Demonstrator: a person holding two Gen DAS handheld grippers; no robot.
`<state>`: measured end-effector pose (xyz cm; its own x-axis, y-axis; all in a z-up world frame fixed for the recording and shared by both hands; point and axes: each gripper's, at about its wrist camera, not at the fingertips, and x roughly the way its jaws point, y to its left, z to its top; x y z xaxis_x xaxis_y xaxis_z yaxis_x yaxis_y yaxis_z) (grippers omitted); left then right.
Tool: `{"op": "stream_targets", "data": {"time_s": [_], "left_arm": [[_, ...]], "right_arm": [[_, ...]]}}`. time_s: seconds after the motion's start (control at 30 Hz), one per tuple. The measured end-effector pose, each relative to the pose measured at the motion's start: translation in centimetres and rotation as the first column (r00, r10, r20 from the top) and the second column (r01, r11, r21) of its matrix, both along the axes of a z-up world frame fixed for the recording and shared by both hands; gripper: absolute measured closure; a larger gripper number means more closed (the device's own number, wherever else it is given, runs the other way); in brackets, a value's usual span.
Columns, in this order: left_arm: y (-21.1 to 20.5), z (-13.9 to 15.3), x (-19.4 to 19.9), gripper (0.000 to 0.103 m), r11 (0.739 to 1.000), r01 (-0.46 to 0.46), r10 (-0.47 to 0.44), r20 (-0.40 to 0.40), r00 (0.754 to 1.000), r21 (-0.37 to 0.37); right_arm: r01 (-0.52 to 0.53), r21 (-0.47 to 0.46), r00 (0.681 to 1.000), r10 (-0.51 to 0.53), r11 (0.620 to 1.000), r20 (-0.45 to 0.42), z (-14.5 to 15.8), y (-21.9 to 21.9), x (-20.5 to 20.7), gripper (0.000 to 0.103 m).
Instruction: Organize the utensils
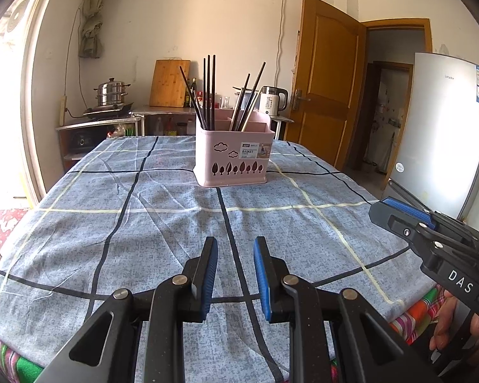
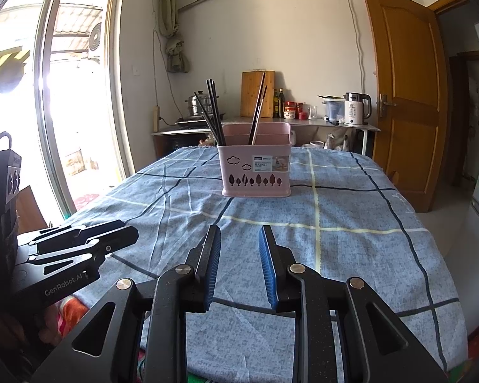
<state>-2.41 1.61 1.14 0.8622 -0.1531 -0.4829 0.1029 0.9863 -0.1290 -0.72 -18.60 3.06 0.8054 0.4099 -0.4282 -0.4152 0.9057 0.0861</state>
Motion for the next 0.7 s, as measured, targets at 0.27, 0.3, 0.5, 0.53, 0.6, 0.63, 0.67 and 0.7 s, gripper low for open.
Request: {"op": "stream_targets", "data": {"time_s": [0.27,0.3,0.5,0.53,0.6,0.63,0.67,0.7], "left_arm": [[0.09,0.02,-0.05,0.080,1.000,-0.004,0.004,-0.010,1.000,-0.012],[0.13,-0.01,0.00,0.080,1.000,-0.004,0.004,-0.012,1.000,-0.014],[0.14,-0.07,0.08,0.080,1.000,-0.001,0.001,-0.017,1.000,-0.018],[0.11,-0.07,0.09,0.080,1.000,0.000,-0.001,-0.018,1.000,-0.016],[0.05,-0.08,0.13,0.080,1.000,0.000,-0.001,-0.019,1.000,-0.012],[0.02,-0.07,0.12,0.080,1.000,0.000,0.000,-0.018,1.000,-0.009],[0.00,-0.05,0.10,0.080,1.000,0.000,0.000,-0.017,1.000,-0.008],[0.01,-0.04,0.06,0.080,1.000,0.001,-0.001,-0.017,1.000,-0.009]], "right_arm": [[0.000,-0.001,1.000,0.000,1.000,-0.002,0.02,0.02,-0.17,0.077],[0.000,-0.001,1.000,0.000,1.000,-0.004,0.00,0.02,-0.16,0.077],[-0.001,-0.003,1.000,0.001,1.000,-0.007,-0.01,0.02,-0.15,0.077],[-0.001,-0.003,1.000,0.001,1.000,-0.007,-0.03,0.02,-0.17,0.077],[-0.002,-0.004,1.000,0.002,1.000,-0.008,-0.04,-0.01,-0.16,0.077],[-0.001,-0.004,1.000,0.001,1.000,-0.009,-0.04,-0.03,-0.16,0.077],[-0.001,-0.004,1.000,0.001,1.000,-0.008,-0.05,0.00,-0.14,0.077],[-0.001,-0.004,1.000,0.001,1.000,-0.009,-0.05,-0.01,-0.14,0.077]]}}
